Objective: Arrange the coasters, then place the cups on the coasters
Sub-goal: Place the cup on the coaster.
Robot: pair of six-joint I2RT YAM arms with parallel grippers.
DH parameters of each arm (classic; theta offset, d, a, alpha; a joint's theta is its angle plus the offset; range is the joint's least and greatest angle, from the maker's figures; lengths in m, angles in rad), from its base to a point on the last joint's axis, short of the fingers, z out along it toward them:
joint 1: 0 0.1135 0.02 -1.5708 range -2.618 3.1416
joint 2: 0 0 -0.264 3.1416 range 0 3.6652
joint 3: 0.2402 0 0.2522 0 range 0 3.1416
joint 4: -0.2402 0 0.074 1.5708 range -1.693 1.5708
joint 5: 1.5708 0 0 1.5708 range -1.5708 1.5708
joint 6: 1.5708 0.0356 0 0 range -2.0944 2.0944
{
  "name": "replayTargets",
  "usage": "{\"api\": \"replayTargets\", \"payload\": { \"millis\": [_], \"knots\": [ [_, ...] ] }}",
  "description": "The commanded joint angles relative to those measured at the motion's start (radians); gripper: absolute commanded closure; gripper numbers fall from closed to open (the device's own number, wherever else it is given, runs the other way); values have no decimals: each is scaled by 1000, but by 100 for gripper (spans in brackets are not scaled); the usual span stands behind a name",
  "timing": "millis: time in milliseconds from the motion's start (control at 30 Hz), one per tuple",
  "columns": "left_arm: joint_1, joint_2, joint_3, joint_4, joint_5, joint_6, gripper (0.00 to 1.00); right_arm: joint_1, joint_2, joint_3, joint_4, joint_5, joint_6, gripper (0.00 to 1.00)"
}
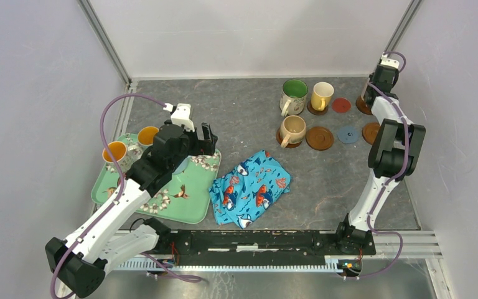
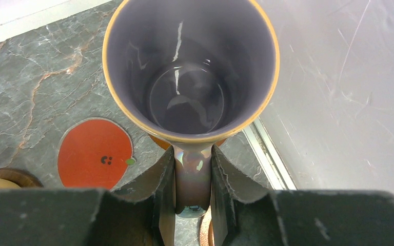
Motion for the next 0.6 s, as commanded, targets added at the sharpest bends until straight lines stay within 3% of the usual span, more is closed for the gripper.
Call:
{"api": "replayTargets", "payload": {
  "millis": [0, 567],
  "knots": [
    [-5, 0, -6, 37, -7, 42, 0, -11, -12, 56, 155, 22, -22, 100],
    [-6, 12, -5, 38, -8, 42, 0, -21, 22, 30, 169, 3, -23, 100]
  ]
}}
